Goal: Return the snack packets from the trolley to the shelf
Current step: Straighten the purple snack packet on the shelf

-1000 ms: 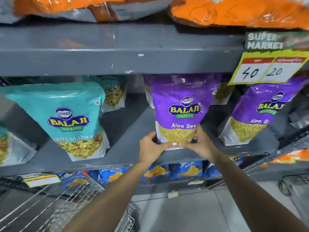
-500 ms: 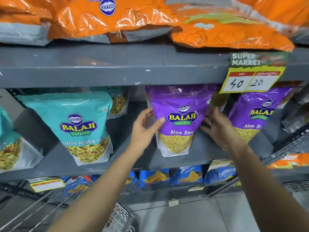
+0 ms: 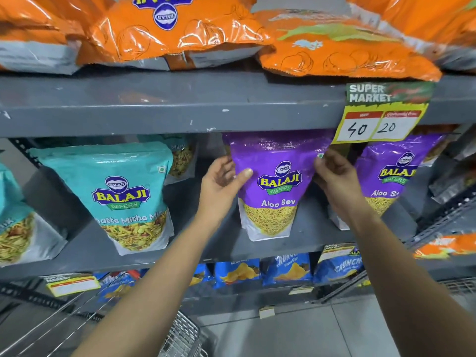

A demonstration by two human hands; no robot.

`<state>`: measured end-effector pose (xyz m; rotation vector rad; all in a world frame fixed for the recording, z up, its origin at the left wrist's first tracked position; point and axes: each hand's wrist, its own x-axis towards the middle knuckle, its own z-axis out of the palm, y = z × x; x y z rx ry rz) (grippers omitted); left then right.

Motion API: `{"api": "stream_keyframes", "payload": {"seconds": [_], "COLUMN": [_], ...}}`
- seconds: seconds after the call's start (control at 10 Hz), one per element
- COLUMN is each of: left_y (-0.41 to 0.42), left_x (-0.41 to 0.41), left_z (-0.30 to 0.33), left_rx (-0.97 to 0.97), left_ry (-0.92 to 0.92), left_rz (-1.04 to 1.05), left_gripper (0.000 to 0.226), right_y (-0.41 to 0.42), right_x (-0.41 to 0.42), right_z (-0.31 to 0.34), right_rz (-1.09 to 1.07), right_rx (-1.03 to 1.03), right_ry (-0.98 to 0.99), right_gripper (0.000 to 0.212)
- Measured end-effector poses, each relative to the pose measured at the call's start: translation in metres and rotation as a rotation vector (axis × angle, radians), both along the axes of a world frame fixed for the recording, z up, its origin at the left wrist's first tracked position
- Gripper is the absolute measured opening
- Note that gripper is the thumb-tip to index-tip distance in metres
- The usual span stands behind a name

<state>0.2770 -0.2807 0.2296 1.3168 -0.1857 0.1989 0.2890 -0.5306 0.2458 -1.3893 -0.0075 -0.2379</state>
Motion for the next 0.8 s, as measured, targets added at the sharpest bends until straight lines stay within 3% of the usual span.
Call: {"api": "stream_keyframes", "payload": {"seconds": [0.1, 0.2, 0.3, 0.4, 0.5, 0.6, 0.7, 0.8], "left_y": [0.003, -0.001, -0.009, -0.011, -0.009, -0.003, 0.021, 0.046], "left_x": [-0.011, -0.022, -0.025, -0.024, -0.032, -0.055, -0.093, -0.119], "left_z": [-0.042, -0.08, -0.099, -0.108, -0.105, -0.089, -0.057, 0.018], "left_rx": [0.174, 0.378, 0.532, 0.577, 0.548, 0.476, 0.521, 0.474], "left_ry": [0.177, 0.327, 0.33, 0.32, 0.306, 0.225, -0.057, -0.467], "left_rz": [-0.209, -0.329, -0.211, -0.112, -0.125, 0.043, 0.338, 0.496], "left_gripper": [0.066, 0.076, 0.076, 0.069, 0.079, 0.073, 0.033, 0.01], "right_y": [-0.011, -0.012, -0.007, -0.005, -0.001, 0.004, 0.014, 0.024], "right_x": [-0.012, -0.021, -0.022, -0.024, -0.032, -0.058, -0.104, -0.149], "right_z": [-0.047, -0.087, -0.103, -0.107, -0.101, -0.082, -0.065, -0.008], "right_rz": [0.287, 0.422, 0.386, 0.386, 0.357, 0.198, 0.021, -0.032], "right_rx": [-0.28, -0.533, -0.539, -0.537, -0.554, -0.579, -0.634, -0.461], "right_ry": [0.218, 0.354, 0.344, 0.332, 0.327, 0.312, 0.184, -0.049], "right_gripper": [0.061, 0.069, 0.068, 0.069, 0.074, 0.084, 0.08, 0.063]}}
